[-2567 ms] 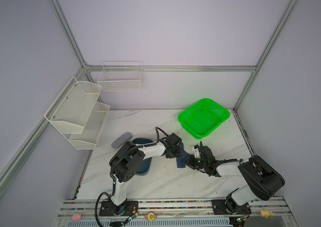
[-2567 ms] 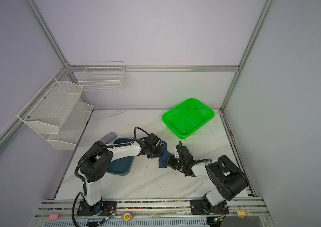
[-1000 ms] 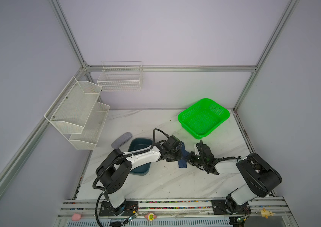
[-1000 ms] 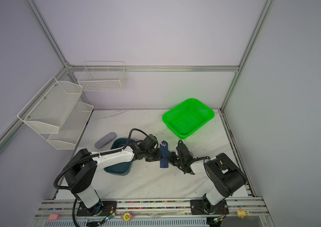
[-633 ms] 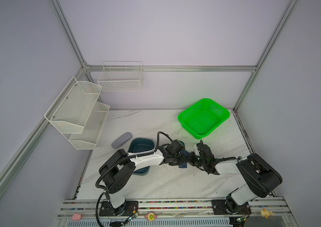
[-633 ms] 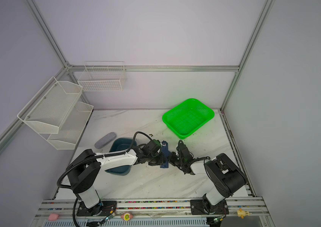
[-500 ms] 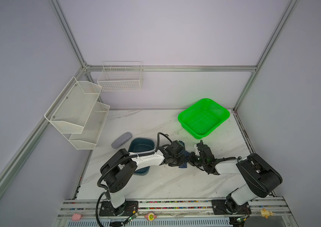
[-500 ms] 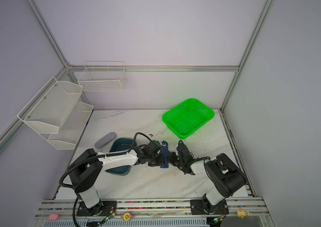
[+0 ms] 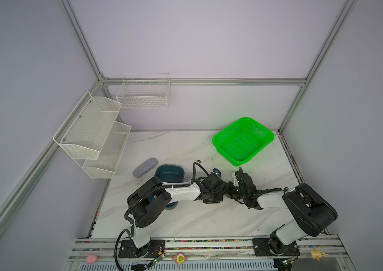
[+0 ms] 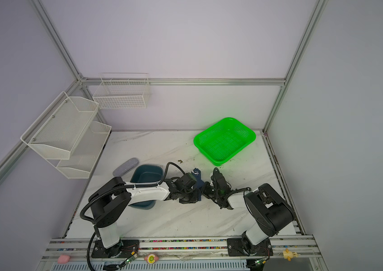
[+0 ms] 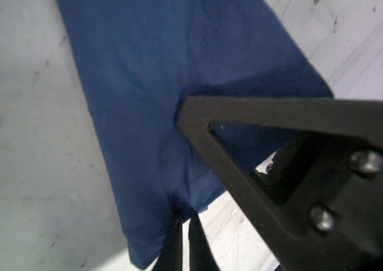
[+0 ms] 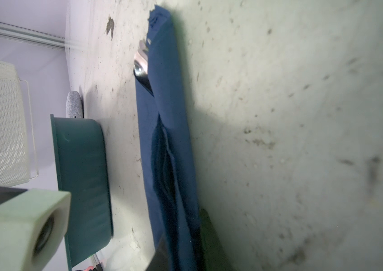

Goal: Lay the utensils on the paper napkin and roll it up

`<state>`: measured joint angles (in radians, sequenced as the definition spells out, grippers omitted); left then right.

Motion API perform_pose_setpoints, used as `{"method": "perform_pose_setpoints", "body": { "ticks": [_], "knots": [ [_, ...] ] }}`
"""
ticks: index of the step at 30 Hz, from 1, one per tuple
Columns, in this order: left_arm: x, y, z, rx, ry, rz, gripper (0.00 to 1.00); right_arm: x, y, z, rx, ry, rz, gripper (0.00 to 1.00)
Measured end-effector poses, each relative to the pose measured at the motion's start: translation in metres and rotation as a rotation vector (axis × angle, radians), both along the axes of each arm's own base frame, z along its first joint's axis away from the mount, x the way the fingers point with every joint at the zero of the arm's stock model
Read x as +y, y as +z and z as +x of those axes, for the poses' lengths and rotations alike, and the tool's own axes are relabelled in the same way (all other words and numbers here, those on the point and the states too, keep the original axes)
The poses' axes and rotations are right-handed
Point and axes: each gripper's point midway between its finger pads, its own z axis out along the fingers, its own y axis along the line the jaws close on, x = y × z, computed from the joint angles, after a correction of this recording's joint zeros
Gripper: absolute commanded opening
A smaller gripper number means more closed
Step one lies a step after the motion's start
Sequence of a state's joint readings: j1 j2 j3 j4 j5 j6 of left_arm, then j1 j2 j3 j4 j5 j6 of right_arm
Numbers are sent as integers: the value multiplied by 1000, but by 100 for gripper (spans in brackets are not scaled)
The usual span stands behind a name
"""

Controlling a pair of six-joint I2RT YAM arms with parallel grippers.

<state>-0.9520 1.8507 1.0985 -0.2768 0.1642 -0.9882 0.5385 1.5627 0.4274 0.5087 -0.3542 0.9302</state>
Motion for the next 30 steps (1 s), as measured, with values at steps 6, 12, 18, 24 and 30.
{"method": "perform_pose_setpoints", "body": {
  "ticks": [6,12,18,24,30],
  "knots": [
    [6,23,-2,-83,13,-27,12,0,0,0,0,0,0,18],
    [17,49,10,-172,67,-35,12,0,0,0,0,0,0,18],
    [23,21,12,-140,78,31,12,0,0,0,-1,0,1,18],
    [24,10,11,-121,87,46,11,0,0,0,-3,0,2,18],
    [26,2,5,-85,103,40,11,0,0,0,-4,0,3,18]
  ]
}}
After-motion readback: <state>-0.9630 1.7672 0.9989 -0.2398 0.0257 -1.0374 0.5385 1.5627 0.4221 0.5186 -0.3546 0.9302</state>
